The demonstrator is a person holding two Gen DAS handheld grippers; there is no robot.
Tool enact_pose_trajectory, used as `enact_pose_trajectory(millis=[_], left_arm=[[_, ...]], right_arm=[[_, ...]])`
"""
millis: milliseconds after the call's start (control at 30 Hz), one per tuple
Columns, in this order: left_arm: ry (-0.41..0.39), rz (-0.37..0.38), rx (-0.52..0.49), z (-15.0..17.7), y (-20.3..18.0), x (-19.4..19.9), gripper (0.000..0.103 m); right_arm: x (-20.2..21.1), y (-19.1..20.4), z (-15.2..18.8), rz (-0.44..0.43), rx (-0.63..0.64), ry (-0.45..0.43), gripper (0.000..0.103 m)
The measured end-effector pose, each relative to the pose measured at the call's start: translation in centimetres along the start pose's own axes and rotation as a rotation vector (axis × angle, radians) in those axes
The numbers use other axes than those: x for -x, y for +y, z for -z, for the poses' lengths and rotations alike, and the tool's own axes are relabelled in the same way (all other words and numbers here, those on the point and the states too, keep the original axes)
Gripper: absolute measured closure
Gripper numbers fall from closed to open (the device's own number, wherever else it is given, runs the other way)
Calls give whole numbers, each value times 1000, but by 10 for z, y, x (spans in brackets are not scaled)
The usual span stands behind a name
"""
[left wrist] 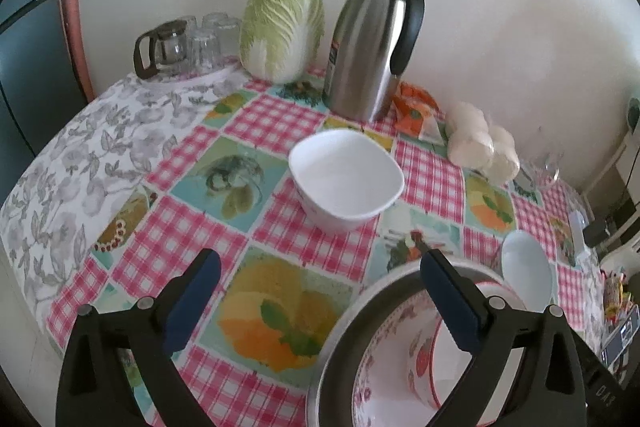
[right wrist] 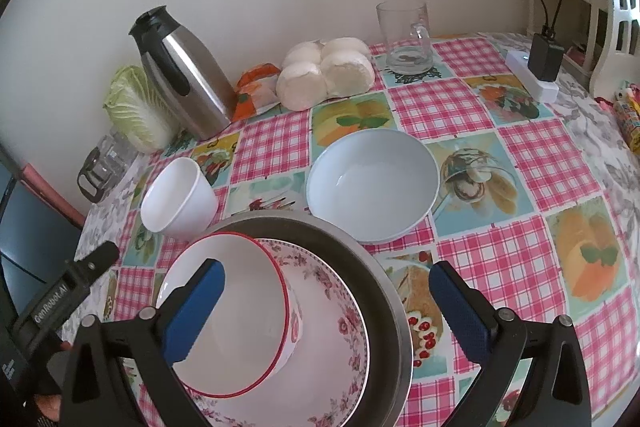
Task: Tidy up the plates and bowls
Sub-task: 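Move both tools to the rim of the white square bowl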
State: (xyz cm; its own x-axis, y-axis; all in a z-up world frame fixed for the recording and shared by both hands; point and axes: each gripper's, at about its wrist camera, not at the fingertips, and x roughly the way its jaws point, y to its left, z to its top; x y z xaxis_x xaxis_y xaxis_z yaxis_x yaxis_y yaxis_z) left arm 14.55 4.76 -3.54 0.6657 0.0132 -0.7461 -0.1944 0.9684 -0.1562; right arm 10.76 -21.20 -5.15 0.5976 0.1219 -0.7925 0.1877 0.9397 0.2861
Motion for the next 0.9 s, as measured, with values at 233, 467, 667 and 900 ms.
enact_pose_trajectory(millis=[233,467,667,900], left_arm=[[-39,34,33,-14,4,-3,3],[-86,145,61,-34,3,-6,3],[-53,199,85,-50,1,-25,3],[-34,154,89,-67,10,-43,3]], right_arm=[[-3,-1,-3,47,6,-1,0],[-4,2,-11,48,-4,-5,0],[0,14,-28,50,-14,-24,0],[-4,47,-48,44,35,-2,0]])
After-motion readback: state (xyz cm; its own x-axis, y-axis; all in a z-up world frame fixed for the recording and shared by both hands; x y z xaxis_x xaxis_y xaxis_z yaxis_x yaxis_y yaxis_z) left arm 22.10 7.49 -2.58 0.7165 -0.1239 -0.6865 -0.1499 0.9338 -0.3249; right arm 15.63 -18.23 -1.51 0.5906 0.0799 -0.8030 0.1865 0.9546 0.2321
